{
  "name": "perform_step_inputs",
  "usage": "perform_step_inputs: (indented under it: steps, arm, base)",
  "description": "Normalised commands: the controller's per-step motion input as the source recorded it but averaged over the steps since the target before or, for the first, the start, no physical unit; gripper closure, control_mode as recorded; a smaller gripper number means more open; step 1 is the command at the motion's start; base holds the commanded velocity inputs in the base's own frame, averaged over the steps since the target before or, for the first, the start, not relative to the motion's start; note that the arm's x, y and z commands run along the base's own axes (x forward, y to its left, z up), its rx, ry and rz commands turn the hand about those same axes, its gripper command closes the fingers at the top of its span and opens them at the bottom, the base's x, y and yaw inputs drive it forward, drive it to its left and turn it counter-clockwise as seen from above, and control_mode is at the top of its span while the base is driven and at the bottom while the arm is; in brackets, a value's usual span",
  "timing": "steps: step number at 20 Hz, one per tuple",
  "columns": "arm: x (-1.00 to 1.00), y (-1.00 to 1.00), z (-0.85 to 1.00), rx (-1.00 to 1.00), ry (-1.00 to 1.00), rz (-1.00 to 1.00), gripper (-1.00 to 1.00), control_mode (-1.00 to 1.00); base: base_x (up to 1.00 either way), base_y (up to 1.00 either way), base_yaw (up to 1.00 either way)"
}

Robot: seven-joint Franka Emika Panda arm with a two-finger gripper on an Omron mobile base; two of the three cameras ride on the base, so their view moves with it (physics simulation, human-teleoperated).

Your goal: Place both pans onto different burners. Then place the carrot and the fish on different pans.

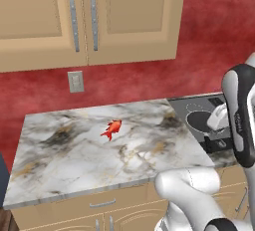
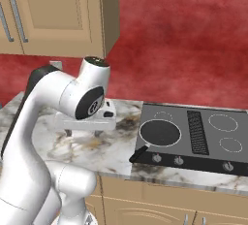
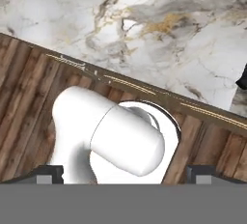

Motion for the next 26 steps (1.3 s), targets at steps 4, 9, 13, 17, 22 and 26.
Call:
perform_step_inputs:
  steps: [4,9,13,17,22,26]
  arm:
    - [0.00,0.55,0.33,0.02,-0.49,-0.26,-1.00,-1.00]
    - [0.18,0.67,0.08,-0.01,-0.39,-0.27,-1.00,-1.00]
    - [0.20,0.70,0.06,-0.03,-0.14,-0.19,-1.00,-1.00]
    - [0.21,0.55,0.08,-0.02,-0.01,-0.15,-1.00,-1.00]
    - [0.29,0.48,0.19,0.04,0.08,-0.13,-1.00,-1.00]
    - [0.42,0.29,0.02,0.07,0.07,0.00,-1.00,-1.00]
  base:
    - [0.00,0.00,0.00]
    - [0.00,0.00,0.00]
    - [0.00,0.00,0.00]
    - [0.00,0.00,0.00]
    - [0.00,0.00,0.00]
    - [0.00,0.00,0.00]
